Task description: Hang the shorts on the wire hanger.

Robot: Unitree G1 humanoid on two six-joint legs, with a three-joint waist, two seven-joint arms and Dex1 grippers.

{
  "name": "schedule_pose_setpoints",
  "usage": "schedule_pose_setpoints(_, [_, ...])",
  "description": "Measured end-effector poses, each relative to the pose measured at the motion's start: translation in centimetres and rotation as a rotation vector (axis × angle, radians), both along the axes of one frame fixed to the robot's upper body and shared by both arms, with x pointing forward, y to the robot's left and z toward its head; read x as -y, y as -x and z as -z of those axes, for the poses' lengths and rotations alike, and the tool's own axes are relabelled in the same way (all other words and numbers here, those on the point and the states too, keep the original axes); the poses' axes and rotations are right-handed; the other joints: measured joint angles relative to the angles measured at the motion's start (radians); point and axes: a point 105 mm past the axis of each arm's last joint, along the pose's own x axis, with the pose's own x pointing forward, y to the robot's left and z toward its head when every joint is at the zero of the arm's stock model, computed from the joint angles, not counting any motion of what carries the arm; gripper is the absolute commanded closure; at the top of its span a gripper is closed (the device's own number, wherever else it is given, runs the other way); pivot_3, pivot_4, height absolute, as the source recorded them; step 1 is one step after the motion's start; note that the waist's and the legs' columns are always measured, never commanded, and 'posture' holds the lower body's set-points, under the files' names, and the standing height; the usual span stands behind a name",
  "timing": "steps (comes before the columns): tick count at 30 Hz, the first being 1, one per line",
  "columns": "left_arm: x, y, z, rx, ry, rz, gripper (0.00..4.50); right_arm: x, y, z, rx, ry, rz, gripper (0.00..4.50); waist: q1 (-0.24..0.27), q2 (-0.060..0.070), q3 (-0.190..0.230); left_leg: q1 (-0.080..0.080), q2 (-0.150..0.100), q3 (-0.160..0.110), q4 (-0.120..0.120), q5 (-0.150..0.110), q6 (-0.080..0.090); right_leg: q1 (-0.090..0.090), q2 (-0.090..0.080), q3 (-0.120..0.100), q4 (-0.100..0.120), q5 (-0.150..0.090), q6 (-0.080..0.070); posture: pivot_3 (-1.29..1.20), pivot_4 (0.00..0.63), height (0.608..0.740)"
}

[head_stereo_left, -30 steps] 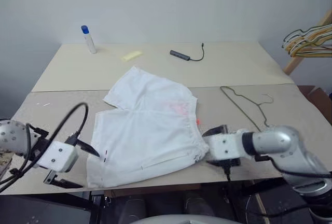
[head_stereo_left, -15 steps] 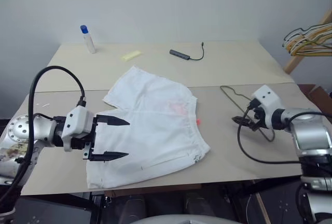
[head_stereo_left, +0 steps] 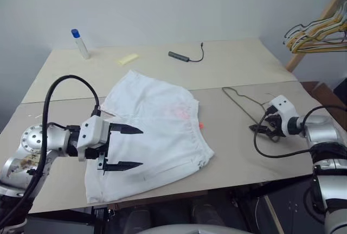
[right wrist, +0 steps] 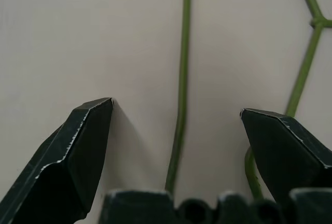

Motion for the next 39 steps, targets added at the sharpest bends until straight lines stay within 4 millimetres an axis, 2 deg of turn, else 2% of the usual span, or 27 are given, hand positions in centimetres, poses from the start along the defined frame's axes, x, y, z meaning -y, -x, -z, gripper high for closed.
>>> schedule_pose_setpoints(3, [0.1, 0.0, -0.1, 0.005, 0.013, 0.000, 0.00, -0.2, -0.1, 0.0, -0.043, 0.016, -0.029, 0.54, 0.003, 0.000, 0.000, 0.001, 0.000, 0.000, 0.000, 0.000, 0.000, 0.001, 0.000, 0.000, 0.000, 0.000, 0.000, 0.04, 0.000, 0.740])
schedule_pose_setpoints(8, [0.3, 0.0, -0.3, 0.011, 0.033, 0.001, 0.00, -0.8, 0.0, -0.1, -0.104, 0.054, -0.086, 2.21, 0.005, 0.000, 0.000, 0.000, 0.000, 0.000, 0.000, 0.000, 0.000, 0.001, 0.000, -0.001, 0.000, 0.000, 0.000, 0.04, 0.000, 0.740])
schedule_pose_setpoints(14, [0.4, -0.1, -0.3, 0.021, 0.044, -0.007, 0.00, -0.2, -0.2, -0.1, -0.122, 0.100, -0.062, 4.34, 0.007, -0.001, -0.001, 0.001, 0.000, 0.000, 0.000, 0.000, 0.000, 0.002, 0.000, -0.001, 0.000, 0.000, 0.000, 0.03, 0.000, 0.740])
schedule_pose_setpoints(15, [0.5, -0.2, -0.4, 0.027, 0.049, -0.013, 0.00, -0.1, -0.2, -0.1, -0.123, 0.104, -0.053, 4.47, 0.008, -0.002, -0.002, 0.002, 0.000, -0.001, 0.000, 0.000, 0.000, 0.002, 0.000, -0.001, -0.001, 0.000, 0.000, 0.03, 0.000, 0.740])
schedule_pose_setpoints(19, [0.9, -1.2, -0.6, 0.067, 0.058, -0.060, 0.00, 0.1, -0.3, 0.2, -0.121, 0.111, -0.025, 4.47, 0.012, -0.007, -0.005, 0.003, 0.000, -0.001, 0.000, 0.000, 0.000, 0.005, 0.000, -0.001, -0.001, 0.000, 0.000, 0.03, 0.000, 0.740])
schedule_pose_setpoints(22, [1.1, -3.2, -0.3, 0.067, 0.071, -0.207, 0.00, 0.3, -0.5, 0.3, -0.094, 0.108, 0.020, 4.47, 0.014, -0.009, -0.006, 0.005, -0.001, -0.001, 0.000, 0.000, 0.000, 0.007, -0.001, -0.001, -0.002, 0.001, 0.001, 0.03, 0.000, 0.740])
schedule_pose_setpoints(26, [1.0, -6.0, 0.0, -0.042, 0.155, -0.436, 0.00, -0.2, -0.7, -0.6, 0.027, 0.124, 0.053, 4.47, 0.018, -0.007, -0.007, 0.001, -0.001, -0.002, 0.000, 0.000, 0.000, 0.002, -0.001, -0.001, 0.000, 0.001, 0.002, 0.03, 0.000, 0.740])
schedule_pose_setpoints(31, [3.2, -8.1, -1.0, -0.290, 0.445, -0.589, 0.00, -5.5, -1.3, -5.3, 0.293, 0.138, -0.095, 4.47, 0.015, -0.004, -0.006, -0.003, -0.001, -0.005, 0.001, 0.000, 0.000, -0.003, -0.001, 0.000, 0.003, 0.001, 0.002, 0.01, 0.000, 0.740])
schedule_pose_setpoints(33, [4.0, -8.8, -2.4, -0.401, 0.639, -0.606, 0.00, -7.8, -1.1, -7.9, 0.423, 0.157, -0.163, 4.47, 0.020, -0.004, -0.006, -0.003, -0.001, -0.006, 0.002, 0.000, 0.000, -0.002, -0.003, 0.000, 0.003, 0.001, 0.002, 0.00, 0.000, 0.740])
schedule_pose_setpoints(35, [5.1, -9.1, -3.2, -0.491, 0.761, -0.597, 0.00, -10.5, -0.7, -9.6, 0.519, 0.146, -0.230, 4.47, 0.024, -0.005, -0.007, -0.003, -0.002, -0.006, 0.004, -0.001, -0.001, -0.001, -0.002, -0.001, 0.003, 0.001, 0.003, -0.01, 0.000, 0.740])
schedule_pose_setpoints(38, [6.8, -9.6, -4.0, -0.588, 0.887, -0.598, 0.00, -15.4, 0.5, -10.9, 0.619, 0.095, -0.353, 4.47, 0.030, -0.005, -0.007, -0.004, -0.002, -0.006, 0.005, -0.001, -0.002, -0.001, -0.002, -0.001, 0.003, 0.001, 0.003, 0.00, 0.000, 0.740])
schedule_pose_setpoints(39, [7.1, -9.7, -4.0, -0.596, 0.895, -0.605, 0.00, -16.4, 1.1, -11.0, 0.632, 0.096, -0.393, 4.47, 0.031, -0.005, -0.007, -0.004, -0.003, -0.006, 0.005, -0.002, -0.002, -0.001, -0.002, -0.001, 0.003, 0.001, 0.003, 0.00, 0.000, 0.740])
